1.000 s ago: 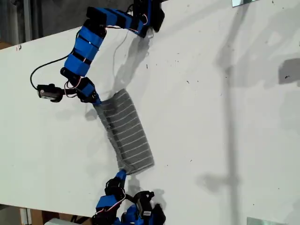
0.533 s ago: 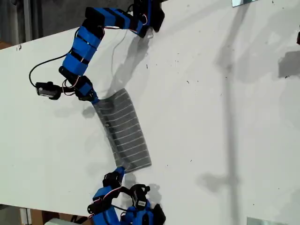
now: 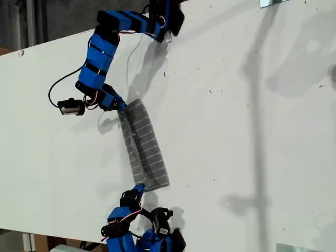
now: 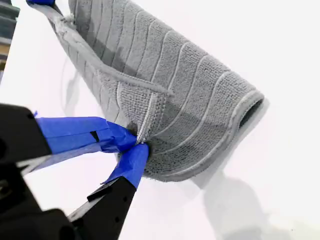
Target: Grasp corners of a square towel and fold twice.
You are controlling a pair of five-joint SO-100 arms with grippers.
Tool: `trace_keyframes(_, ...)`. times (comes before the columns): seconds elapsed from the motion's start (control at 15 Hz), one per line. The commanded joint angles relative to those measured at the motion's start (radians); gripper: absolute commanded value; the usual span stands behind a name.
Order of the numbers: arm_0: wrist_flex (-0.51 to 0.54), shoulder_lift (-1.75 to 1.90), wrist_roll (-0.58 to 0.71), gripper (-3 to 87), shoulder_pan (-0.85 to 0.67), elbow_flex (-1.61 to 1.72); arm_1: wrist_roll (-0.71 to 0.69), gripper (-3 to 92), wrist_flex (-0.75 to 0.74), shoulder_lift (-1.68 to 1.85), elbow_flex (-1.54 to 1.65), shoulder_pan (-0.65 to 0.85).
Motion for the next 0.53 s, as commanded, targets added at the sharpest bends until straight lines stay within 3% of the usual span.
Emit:
trace_keyframes(0.0, 0.009, -0.002, -0.018, -0.1, 0.034, -0.023, -0.011, -0.1, 0.034, 0.038, -0.009, -0.041)
trace_keyframes(0.47, -0.008, -0.003, -0.063, -0.1, 0.132, -0.023, -0.005, -0.1, 0.063, 0.055, 0.028, -0.089)
